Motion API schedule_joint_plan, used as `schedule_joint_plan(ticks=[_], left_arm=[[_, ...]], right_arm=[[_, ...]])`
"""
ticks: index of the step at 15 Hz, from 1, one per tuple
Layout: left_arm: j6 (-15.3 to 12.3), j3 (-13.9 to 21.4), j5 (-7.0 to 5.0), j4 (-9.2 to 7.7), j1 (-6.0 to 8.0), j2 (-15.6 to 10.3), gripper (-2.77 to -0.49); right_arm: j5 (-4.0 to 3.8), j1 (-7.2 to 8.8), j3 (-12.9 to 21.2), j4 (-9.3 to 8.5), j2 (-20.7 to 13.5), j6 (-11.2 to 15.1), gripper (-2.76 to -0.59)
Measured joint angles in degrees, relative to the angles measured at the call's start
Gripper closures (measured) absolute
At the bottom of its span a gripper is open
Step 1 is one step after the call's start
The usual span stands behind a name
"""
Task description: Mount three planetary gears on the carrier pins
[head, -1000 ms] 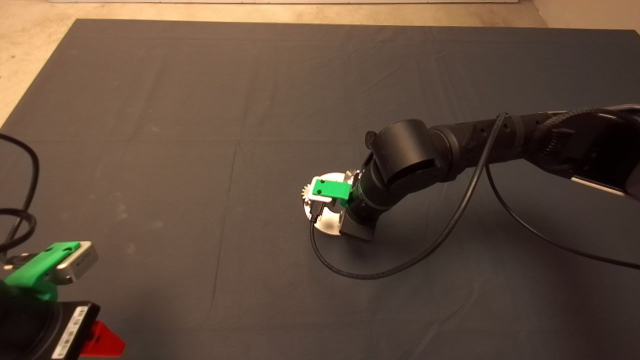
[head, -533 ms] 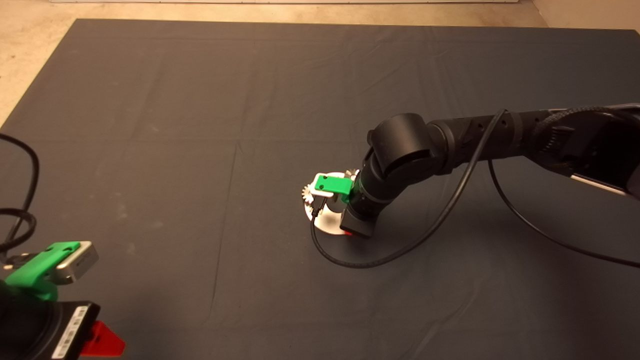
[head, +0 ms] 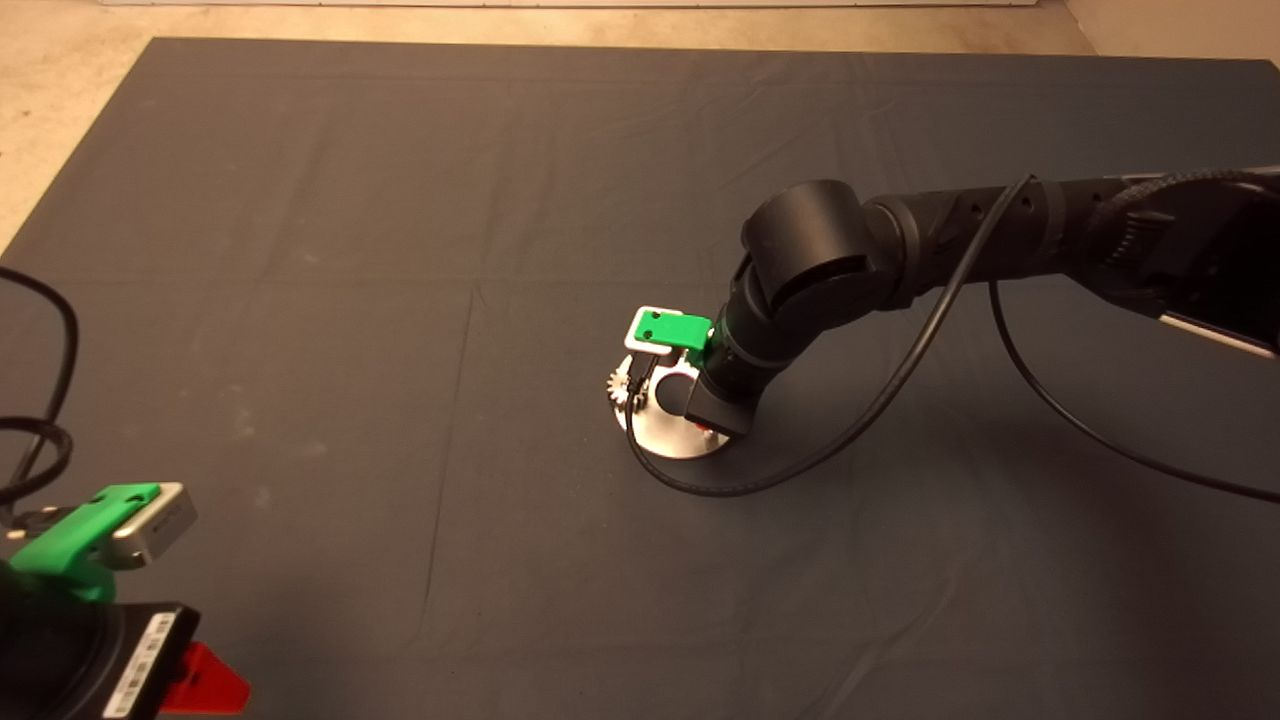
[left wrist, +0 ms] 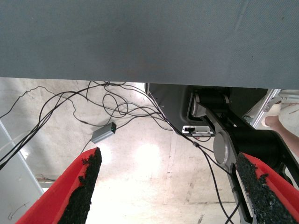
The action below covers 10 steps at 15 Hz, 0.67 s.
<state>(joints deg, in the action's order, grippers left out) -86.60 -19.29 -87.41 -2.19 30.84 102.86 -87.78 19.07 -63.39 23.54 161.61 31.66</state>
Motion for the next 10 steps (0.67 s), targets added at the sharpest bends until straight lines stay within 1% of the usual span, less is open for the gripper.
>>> schedule_joint_plan(ticks=[8, 10], left_arm=[[0.0, 0.0, 0.0, 0.0, 0.0, 0.0, -2.04], [0.0, 0.0, 0.0, 0.0, 0.0, 0.0, -2.04]], right_arm=[[-0.02, -0.03, 1.5, -0.63, 0.0, 0.1, -1.06], [0.07, -0.05, 1.8, -0.89, 0.0, 0.1, -1.06]])
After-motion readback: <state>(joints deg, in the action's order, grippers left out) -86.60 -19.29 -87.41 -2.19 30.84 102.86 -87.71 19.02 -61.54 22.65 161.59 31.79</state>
